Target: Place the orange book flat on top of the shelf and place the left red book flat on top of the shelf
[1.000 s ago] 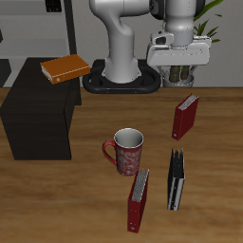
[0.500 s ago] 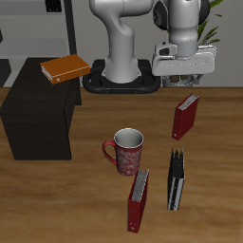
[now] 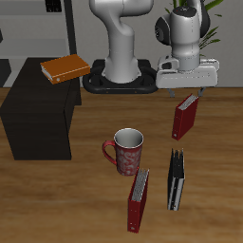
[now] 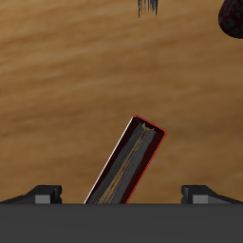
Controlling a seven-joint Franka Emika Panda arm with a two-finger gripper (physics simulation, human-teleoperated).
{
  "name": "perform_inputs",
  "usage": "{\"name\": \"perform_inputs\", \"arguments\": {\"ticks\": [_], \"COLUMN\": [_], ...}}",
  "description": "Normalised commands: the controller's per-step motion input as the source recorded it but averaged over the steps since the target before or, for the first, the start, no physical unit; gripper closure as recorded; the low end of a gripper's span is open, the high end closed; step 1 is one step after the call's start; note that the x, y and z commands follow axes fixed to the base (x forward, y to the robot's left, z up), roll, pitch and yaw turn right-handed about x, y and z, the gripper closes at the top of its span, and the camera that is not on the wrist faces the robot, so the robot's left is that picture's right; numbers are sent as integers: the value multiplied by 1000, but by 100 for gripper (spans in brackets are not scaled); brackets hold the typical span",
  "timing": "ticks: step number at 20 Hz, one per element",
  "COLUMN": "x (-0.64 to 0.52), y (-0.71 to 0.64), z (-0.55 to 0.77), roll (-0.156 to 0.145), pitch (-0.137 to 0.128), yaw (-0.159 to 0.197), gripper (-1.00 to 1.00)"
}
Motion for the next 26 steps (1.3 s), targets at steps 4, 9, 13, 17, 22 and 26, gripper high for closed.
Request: {"name": "perform_inputs", "arguments": {"ticks": [4,9,13,17,22,26], "x": [74,91,74,-17,-8,-14], "y": [-70,-47,24,75,-73,-146], "z": [-330,-448,-332,-290,-31,97], "roll": [-15,-3,19,36,6,-19], "pitch": [-17,66,64,38,18,-9], "yaw": [-52,-7,10,24,23,33], "gripper": [-100,-100,-100,100,100,100]}}
